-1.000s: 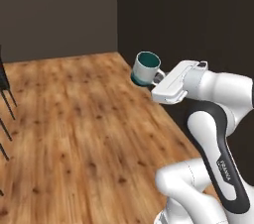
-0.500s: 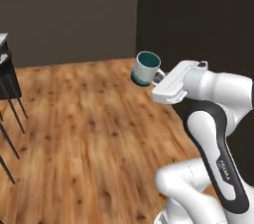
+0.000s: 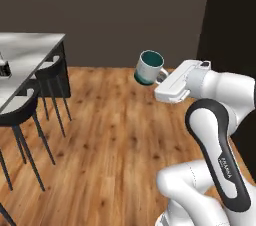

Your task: Open the cabinet directly in front. Then move the liquor and the mug to the dining counter with the jar on it.

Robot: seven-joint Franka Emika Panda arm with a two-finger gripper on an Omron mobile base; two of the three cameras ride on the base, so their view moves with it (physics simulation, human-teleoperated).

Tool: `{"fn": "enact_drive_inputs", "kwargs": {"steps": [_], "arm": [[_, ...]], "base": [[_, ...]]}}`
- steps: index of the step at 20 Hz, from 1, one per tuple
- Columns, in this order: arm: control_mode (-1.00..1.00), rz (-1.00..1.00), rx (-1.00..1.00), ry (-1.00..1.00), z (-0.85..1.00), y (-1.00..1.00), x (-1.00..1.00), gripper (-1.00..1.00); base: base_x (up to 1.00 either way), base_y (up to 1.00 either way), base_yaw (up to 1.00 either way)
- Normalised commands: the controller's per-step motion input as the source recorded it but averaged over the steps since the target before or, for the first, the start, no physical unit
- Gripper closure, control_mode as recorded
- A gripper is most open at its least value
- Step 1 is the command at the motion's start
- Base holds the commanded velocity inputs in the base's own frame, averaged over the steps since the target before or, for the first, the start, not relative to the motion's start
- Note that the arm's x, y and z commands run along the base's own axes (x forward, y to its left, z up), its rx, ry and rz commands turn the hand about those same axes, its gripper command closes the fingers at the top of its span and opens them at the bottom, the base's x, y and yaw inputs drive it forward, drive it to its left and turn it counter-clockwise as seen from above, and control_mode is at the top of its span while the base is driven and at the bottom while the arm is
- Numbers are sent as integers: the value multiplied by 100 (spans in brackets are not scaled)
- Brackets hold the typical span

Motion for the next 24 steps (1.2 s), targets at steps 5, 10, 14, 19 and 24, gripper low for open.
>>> {"fn": "enact_drive_inputs", "kwargs": {"steps": [5,10,14,19,24], "arm": [[100,0,0,0,0,0,0,100],[100,0,0,0,0,0,0,100],[100,0,0,0,0,0,0,100],[100,0,0,0,0,0,0,100],[100,0,0,0,0,0,0,100]], "base": [[93,0,75],[96,-4,73],[100,-39,51],[93,-45,21],[41,-15,26]]}}
